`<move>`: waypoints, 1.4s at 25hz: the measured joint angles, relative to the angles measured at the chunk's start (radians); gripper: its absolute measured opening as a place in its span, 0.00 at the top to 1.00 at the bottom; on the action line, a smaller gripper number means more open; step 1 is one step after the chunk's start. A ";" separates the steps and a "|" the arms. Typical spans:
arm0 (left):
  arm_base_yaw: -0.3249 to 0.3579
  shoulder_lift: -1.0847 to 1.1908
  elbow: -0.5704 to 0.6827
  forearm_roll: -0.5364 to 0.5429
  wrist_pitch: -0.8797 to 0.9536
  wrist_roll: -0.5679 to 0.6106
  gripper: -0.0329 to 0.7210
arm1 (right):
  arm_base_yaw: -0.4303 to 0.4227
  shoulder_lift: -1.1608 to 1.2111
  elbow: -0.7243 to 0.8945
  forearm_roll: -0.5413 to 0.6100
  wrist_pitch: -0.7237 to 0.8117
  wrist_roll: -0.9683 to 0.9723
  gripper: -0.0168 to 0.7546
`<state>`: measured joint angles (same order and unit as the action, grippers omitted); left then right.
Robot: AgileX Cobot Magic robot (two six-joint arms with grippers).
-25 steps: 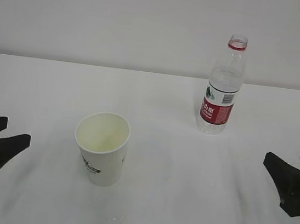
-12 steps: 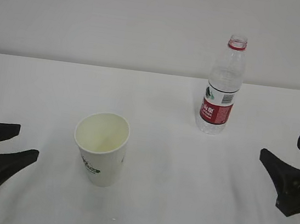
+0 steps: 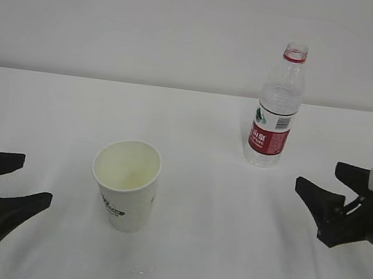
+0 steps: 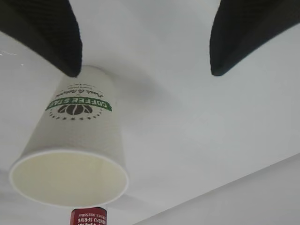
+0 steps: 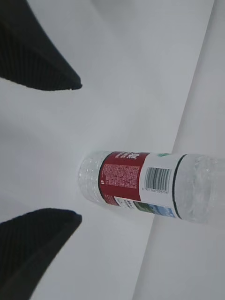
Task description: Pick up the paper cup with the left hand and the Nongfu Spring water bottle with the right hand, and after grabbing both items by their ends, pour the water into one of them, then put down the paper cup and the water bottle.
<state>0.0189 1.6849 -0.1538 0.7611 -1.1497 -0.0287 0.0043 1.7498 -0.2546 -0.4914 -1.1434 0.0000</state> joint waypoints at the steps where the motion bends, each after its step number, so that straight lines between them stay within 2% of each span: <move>1: 0.000 0.000 0.000 0.000 0.000 -0.005 0.12 | 0.000 0.021 -0.018 0.000 0.000 0.000 0.21; 14: 0.000 0.000 0.000 0.007 0.000 -0.046 0.11 | 0.000 0.187 -0.224 -0.004 -0.002 0.000 0.21; 25: 0.000 0.000 0.000 0.031 0.000 -0.048 0.13 | 0.000 0.317 -0.403 -0.050 -0.002 0.000 0.21; 30: 0.000 0.000 0.000 0.033 0.000 -0.048 0.14 | 0.000 0.367 -0.472 -0.095 0.007 0.016 0.12; 35: 0.000 0.000 0.000 0.033 0.000 -0.048 0.15 | 0.000 0.411 -0.538 -0.128 0.011 0.055 0.11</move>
<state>0.0189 1.6849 -0.1538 0.7938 -1.1497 -0.0769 0.0043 2.1613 -0.7930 -0.6197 -1.1322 0.0549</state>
